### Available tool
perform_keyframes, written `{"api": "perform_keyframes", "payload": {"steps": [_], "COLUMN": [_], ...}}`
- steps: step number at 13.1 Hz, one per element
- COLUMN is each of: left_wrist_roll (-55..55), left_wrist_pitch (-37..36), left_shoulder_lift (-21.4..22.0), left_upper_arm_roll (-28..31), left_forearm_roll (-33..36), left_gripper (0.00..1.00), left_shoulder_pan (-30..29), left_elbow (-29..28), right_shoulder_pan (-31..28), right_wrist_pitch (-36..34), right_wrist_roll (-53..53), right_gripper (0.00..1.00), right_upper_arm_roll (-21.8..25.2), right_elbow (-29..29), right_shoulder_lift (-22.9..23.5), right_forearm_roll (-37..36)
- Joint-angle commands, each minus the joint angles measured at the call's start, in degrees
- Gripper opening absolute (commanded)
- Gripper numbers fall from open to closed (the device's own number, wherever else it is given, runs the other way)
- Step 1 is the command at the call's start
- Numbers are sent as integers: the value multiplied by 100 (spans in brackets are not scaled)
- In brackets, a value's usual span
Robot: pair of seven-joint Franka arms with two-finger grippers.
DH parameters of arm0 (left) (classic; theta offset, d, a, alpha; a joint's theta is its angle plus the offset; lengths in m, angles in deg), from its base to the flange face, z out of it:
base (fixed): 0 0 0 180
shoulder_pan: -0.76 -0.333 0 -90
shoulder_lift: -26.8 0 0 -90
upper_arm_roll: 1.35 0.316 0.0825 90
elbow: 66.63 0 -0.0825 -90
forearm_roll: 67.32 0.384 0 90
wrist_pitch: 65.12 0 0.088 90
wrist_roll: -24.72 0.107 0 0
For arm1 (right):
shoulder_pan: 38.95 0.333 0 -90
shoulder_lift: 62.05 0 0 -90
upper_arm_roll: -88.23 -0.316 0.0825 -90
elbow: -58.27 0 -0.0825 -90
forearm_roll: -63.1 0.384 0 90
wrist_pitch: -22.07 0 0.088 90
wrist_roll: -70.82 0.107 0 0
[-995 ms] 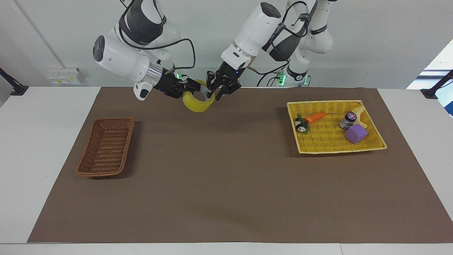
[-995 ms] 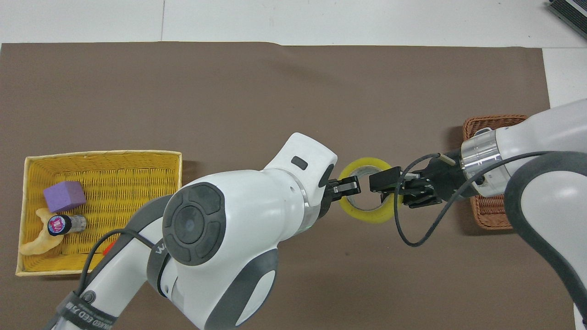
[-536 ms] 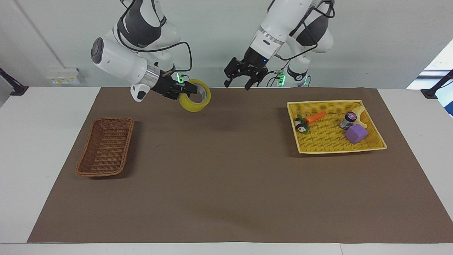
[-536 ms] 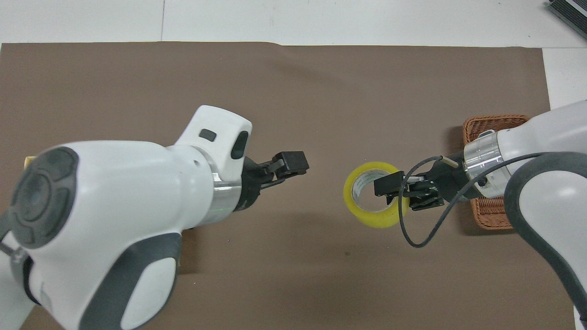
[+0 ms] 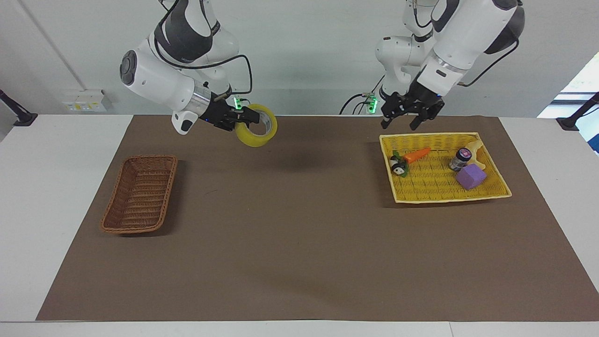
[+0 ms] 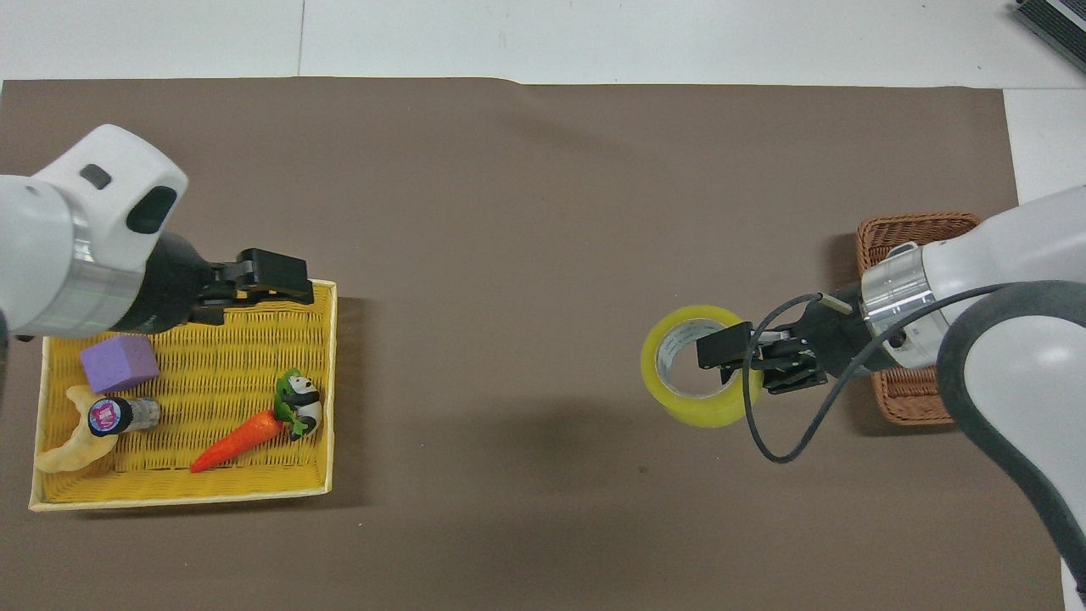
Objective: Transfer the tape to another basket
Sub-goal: 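Carry the tape to the wicker basket while the left gripper withdraws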
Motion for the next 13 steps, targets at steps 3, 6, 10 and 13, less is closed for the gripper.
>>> {"api": "perform_keyframes", "payload": {"steps": [3,6,10,13], "left_wrist_roll": [885,1756,1757,1713], "left_wrist_pitch": [-865,-1227,-1579,-1579], "left_shoulder_lift": [22,30,-40,-40], "left_upper_arm_roll": [-59,-50,-85,-50], "left_forearm_roll": [1156,1483,1457,1457], "left_gripper": [100,100,100,100], "left_shoulder_pan": [-745,-1045,-1107,-1107], "left_elbow": [362,389,732,732], "right_shoulder_pan": [-973,-1766,-2671,-2726], "right_wrist_pitch": [-83,47,583,1074], "right_wrist_roll": [-901,-1764,-2904,-3048], "right_gripper": [0,0,0,0], "right_upper_arm_roll": [-21,-12,-12,-29], "right_elbow": [25,-2,-19,-2], "right_shoulder_lift": [-67,-67,257,450], "right_forearm_roll": [-919,-1937,-2310,-2328]}}
